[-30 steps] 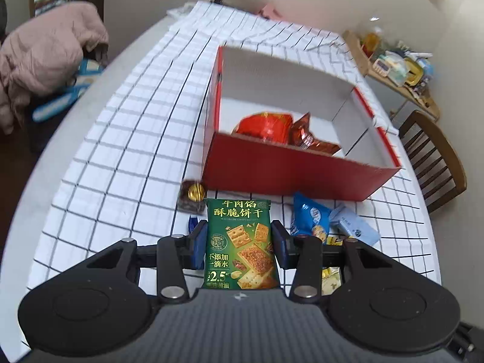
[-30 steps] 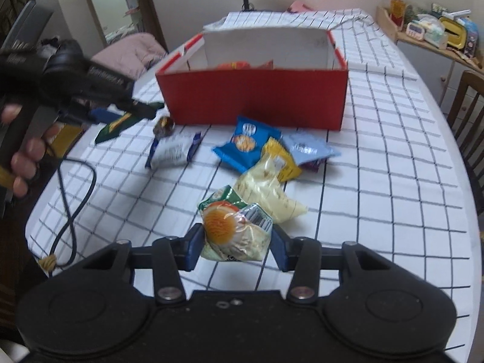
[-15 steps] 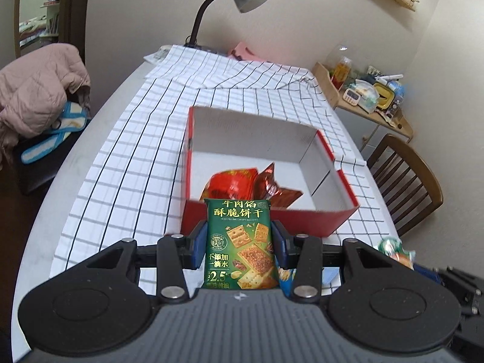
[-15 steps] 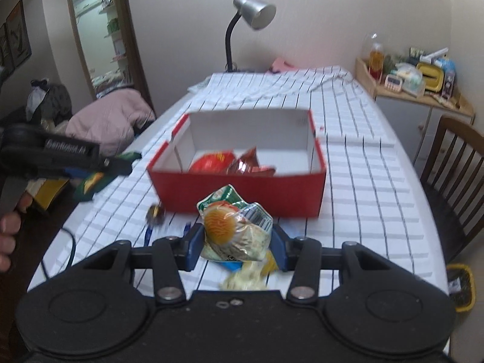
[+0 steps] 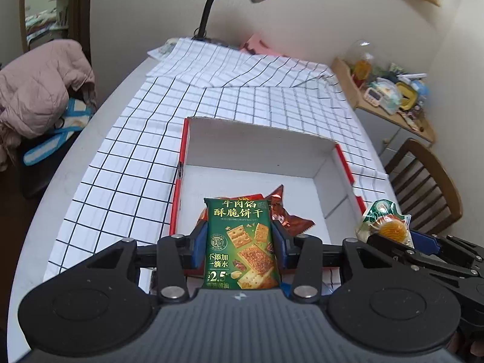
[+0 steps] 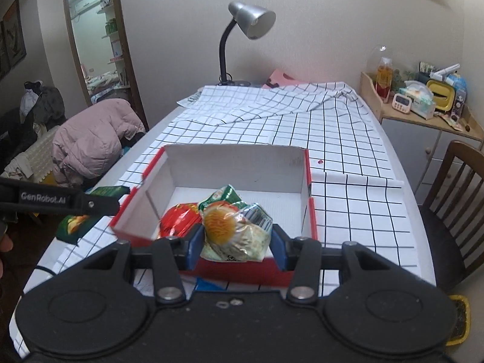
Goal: Organize snacks
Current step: 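Carry the green pack and pastry bag into the red box and release both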
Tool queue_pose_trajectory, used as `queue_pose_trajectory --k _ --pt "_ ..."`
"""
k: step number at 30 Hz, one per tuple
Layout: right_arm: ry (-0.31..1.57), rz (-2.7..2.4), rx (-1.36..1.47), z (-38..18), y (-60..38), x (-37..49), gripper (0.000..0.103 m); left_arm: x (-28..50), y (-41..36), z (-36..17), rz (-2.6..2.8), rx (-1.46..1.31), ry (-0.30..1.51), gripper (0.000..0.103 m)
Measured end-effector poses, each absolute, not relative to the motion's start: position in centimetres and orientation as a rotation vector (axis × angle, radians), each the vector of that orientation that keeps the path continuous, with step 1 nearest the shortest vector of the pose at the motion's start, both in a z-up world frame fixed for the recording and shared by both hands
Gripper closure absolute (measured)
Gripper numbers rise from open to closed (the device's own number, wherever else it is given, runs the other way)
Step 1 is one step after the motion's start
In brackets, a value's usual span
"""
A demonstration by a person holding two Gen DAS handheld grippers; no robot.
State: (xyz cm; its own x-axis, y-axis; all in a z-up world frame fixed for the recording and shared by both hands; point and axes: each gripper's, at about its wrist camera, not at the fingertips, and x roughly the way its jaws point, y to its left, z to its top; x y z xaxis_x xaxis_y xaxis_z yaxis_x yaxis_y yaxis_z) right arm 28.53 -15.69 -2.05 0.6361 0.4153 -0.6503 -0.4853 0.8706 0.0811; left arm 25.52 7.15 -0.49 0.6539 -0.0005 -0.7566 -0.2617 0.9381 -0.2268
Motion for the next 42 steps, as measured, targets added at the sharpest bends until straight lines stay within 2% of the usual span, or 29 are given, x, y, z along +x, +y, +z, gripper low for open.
queue_pose_trajectory --k 15,34,36,38,40,42 --pt "0.878 0.512 -0.156 -6.7 -13.0 38.6 0.057 34.1 7.7 -4.6 0.249 -0.293 0.999 0.060" --pt "0.943 0.551 -0.280 -10.9 -10.3 40.5 0.056 36.7 6.9 -8.5 0.243 -0.245 1.083 0.059" --pt "0.935 0.552 -0.289 -11.0 -10.3 40.6 0.056 36.6 6.9 -8.4 0.242 -0.245 1.080 0.058" --pt "0.932 0.549 -0.286 -10.9 -10.3 40.6 0.056 36.5 6.9 -8.3 0.242 -0.252 1.078 0.048" --pt "0.931 0.543 -0.279 -10.8 -10.4 40.6 0.056 36.3 7.1 -8.0 0.240 -0.266 1.071 0.041" --pt "0.924 0.542 -0.270 -10.5 -10.6 40.7 0.056 36.0 7.2 -7.7 0.232 -0.273 1.061 0.041"
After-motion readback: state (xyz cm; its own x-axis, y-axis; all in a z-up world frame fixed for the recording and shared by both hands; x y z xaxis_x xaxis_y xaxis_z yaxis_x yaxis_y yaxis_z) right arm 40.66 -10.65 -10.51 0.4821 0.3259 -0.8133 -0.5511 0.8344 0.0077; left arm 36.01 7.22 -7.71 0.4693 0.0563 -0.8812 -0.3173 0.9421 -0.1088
